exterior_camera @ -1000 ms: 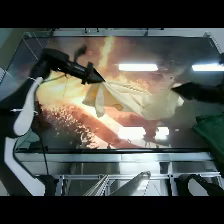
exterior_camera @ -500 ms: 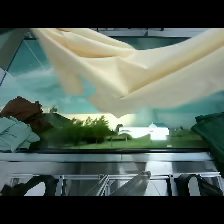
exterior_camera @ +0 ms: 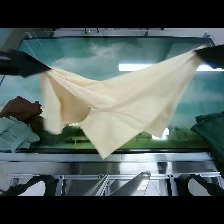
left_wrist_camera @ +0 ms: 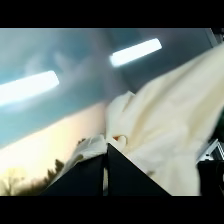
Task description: Fold the shirts.
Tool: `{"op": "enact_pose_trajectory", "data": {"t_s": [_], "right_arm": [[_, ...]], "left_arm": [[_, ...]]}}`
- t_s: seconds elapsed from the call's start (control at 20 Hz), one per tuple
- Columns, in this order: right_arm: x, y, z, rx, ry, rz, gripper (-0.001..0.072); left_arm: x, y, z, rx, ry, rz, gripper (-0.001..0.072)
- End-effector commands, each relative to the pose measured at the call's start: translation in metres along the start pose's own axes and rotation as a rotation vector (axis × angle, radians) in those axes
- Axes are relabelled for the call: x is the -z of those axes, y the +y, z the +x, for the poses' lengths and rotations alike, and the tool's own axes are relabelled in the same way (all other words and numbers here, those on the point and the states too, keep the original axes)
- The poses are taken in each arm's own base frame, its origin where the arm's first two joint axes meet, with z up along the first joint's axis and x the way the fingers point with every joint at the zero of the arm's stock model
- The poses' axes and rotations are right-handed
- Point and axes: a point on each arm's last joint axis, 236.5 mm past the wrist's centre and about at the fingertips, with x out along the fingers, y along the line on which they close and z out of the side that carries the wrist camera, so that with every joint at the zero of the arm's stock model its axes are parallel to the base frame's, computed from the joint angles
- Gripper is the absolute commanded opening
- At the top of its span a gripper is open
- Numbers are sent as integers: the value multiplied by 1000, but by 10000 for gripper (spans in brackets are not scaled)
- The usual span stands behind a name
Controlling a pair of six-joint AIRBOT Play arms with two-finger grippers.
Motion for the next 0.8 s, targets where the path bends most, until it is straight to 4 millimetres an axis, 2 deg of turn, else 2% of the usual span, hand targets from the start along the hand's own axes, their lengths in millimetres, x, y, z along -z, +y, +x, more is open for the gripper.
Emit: {"op": "enact_pose_trajectory", "data": {"t_s": [0.0, 0.05, 0.1, 0.15, 0.2, 0.3, 0.35, 0.4, 0.45, 0.55, 0.6, 0.75], "right_arm": [[111, -109, 98, 43, 274, 286, 19], [136, -134, 115, 62, 301, 365, 89], [156, -153, 128, 59, 314, 458, 300], [168, -165, 133, 42, 325, 524, 318], [171, -170, 132, 25, 334, 551, 319], [160, -173, 119, 0, 321, 571, 321], [150, -170, 108, -12, 310, 578, 398], [144, -165, 97, -17, 316, 585, 434], [143, -159, 85, -11, 346, 585, 433], [158, -145, 67, 26, 448, 560, 431], [172, -136, 62, 44, 492, 553, 427], [220, -110, 61, 67, 558, 587, 425]], "left_arm": [[47, 93, 98, 50, 169, -220, 106], [63, 117, 122, 64, 217, -298, 373], [77, 133, 140, 96, 259, -373, 643], [87, 142, 151, 156, 294, -454, 720], [89, 148, 155, 223, 310, -506, 720], [80, 148, 145, 367, 320, -559, 720], [72, 146, 134, 419, 316, -570, 720], [67, 146, 124, 427, 312, -564, 720], [62, 145, 114, 423, 298, -547, 720], [63, 141, 100, 383, 282, -525, 720], [71, 140, 94, 348, 291, -521, 720], [111, 145, 85, 213, 341, -543, 720]]}}
